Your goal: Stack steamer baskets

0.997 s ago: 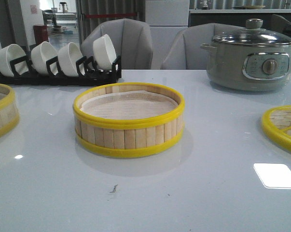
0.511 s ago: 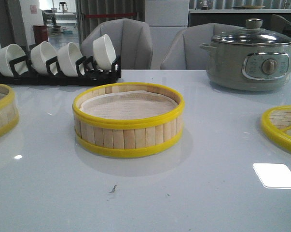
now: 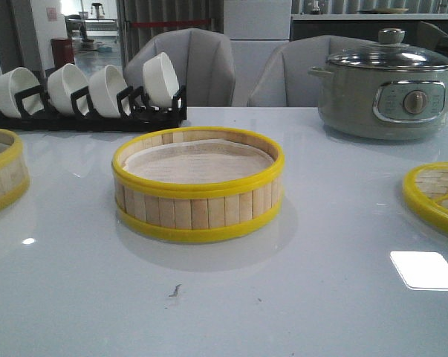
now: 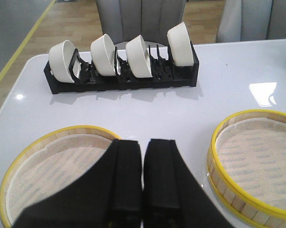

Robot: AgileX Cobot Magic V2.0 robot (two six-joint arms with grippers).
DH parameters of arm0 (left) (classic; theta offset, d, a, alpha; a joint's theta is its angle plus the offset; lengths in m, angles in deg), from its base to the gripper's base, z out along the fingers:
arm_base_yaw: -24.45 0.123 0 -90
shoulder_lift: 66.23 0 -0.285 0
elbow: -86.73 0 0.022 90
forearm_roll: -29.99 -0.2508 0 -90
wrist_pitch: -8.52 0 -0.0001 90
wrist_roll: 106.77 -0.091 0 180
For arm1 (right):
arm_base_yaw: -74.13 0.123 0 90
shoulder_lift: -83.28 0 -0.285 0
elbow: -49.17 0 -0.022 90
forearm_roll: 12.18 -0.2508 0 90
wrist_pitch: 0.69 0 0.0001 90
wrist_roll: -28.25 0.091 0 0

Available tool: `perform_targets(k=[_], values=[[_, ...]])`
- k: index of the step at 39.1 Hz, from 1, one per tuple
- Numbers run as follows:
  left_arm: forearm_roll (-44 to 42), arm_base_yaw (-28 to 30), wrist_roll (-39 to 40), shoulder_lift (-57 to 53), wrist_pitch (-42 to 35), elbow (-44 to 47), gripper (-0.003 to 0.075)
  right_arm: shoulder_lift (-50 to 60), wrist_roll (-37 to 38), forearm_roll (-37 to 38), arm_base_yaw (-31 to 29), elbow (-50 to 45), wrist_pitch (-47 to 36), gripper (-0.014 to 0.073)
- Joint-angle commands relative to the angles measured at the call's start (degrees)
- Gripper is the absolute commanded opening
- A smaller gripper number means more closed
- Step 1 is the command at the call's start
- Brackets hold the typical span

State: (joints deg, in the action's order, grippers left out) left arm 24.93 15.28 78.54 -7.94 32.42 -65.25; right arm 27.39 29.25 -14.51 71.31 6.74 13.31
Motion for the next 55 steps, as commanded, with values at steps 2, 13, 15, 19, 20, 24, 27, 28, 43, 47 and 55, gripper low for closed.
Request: perform_targets(k=[2,13,15,19,20,24,27,28,43,47,55], values=[[-0.08,-0.40,0.16,-0.37,-3.36,-2.04,0.0104,0.17,-0.01,-0.12,0.05,2.39,-5.88,0.0037],[0.03,-0.40,0.16,-0.37,-0.56,-2.04,0.0103,0.17,-0.01,-0.12,-0.01,2.39,-3.93,0.0224],[0.03,-0.40,0.16,-0.22,0.43,-2.04,0.0103,0.17,-0.01,-0.12,-0.01,2.39,-3.65,0.0337],[0.03,-0.40,0.16,0.59,2.23,-2.04,0.0105,0.17,-0.01,-0.12,-0.01,2.39,-3.48,0.0421],[0.03,-0.40,0.16,0.74,2.35,-2.04,0.0113,0.17,-0.01,-0.12,-0.01,2.39,-3.41,0.0416],[0.03,-0.40,0.16,2.07,2.68,-2.04,0.0218,0.17,-0.01,-0.12,-0.01,2.39,-3.04,0.0384],[-0.08,-0.40,0.16,3.32,2.57,-2.04,0.0375,0.17,-0.01,-0.12,-0.01,2.39,-2.76,0.0360],[0.04,-0.40,0.16,3.84,2.45,-2.04,0.0421,0.17,-0.01,-0.12,-0.01,2.39,-2.70,0.0357],[0.04,-0.40,0.16,17.61,-4.68,-2.04,0.0559,0.17,-0.01,-0.12,-0.01,2.39,-1.61,0.0351],[0.17,-0.18,0.29,22.82,-6.72,-3.13,0.0559,0.17,-0.01,-0.12,-0.01,2.39,-1.61,0.0351],[-0.05,-0.18,0.29,33.78,-5.57,-9.63,0.0559,0.17,-0.01,-0.12,-0.01,2.39,-1.61,0.0351]])
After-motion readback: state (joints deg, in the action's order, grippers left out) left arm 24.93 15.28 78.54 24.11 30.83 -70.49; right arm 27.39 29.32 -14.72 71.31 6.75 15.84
